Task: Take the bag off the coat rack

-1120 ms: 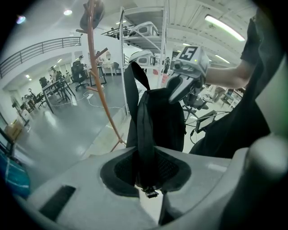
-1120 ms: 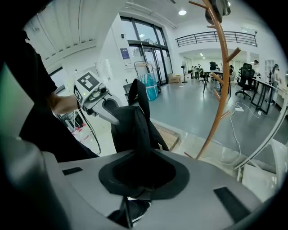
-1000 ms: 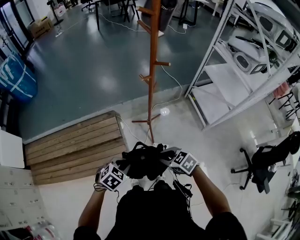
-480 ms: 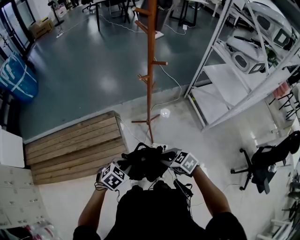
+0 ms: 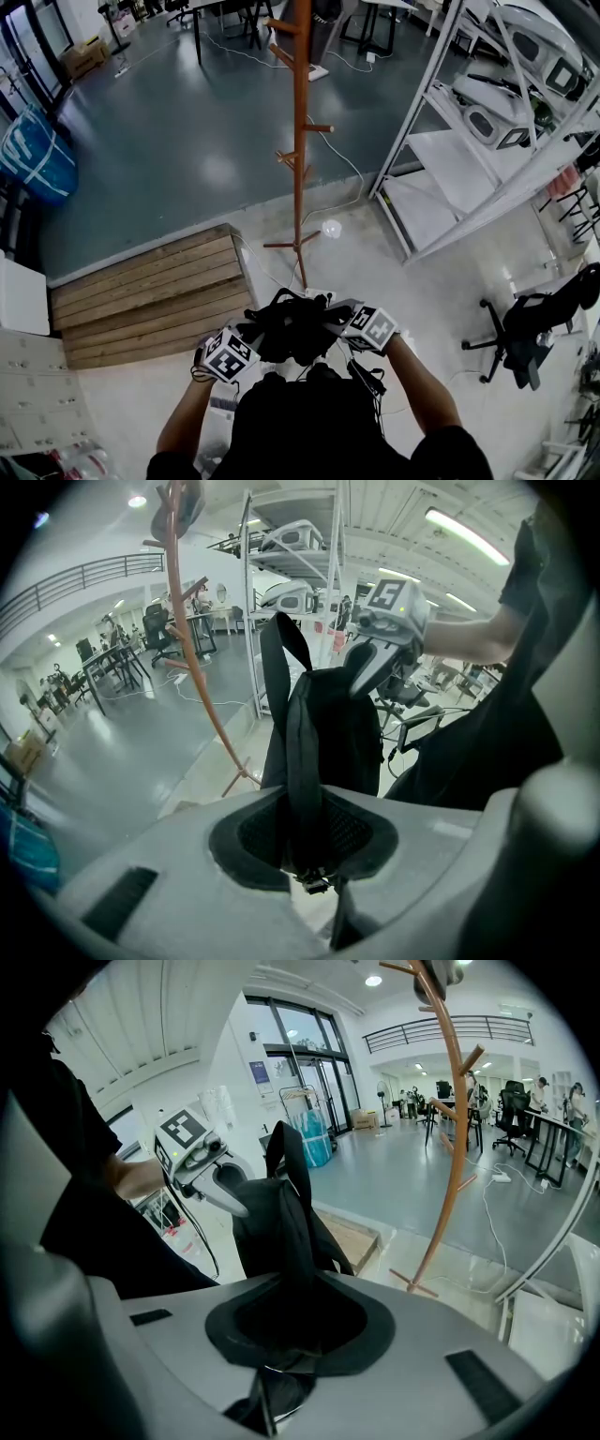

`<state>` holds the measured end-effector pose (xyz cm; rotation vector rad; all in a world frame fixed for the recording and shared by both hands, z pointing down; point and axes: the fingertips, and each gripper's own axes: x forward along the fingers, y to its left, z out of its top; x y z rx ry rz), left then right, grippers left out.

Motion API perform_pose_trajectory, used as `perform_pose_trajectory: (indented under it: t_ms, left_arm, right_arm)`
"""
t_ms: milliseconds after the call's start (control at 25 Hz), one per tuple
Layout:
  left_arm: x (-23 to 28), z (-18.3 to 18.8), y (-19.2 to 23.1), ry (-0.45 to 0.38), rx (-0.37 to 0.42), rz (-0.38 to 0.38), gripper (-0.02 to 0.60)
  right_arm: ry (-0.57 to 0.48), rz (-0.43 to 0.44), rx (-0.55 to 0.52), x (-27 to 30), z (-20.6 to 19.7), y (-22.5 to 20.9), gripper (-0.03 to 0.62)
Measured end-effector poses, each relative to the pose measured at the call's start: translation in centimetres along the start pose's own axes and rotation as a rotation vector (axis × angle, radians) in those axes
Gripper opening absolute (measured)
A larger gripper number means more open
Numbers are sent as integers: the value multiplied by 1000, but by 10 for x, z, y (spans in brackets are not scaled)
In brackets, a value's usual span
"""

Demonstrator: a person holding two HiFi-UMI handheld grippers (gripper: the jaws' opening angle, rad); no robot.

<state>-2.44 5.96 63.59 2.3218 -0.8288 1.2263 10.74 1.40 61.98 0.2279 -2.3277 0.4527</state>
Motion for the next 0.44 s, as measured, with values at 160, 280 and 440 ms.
perform_pose_trajectory:
  t_ms: [160, 280, 440]
  left_arm:
    - [2, 1, 0, 1, -3, -3, 77]
    - [4, 2, 0, 1, -4, -5, 77]
    - [5, 5, -2, 2, -4, -7, 77]
  right_arm:
    - [7, 5, 10, -2, 2, 2, 66]
    - [8, 5, 5, -2, 0, -1, 67]
    - [10, 3, -2, -4, -2, -4, 67]
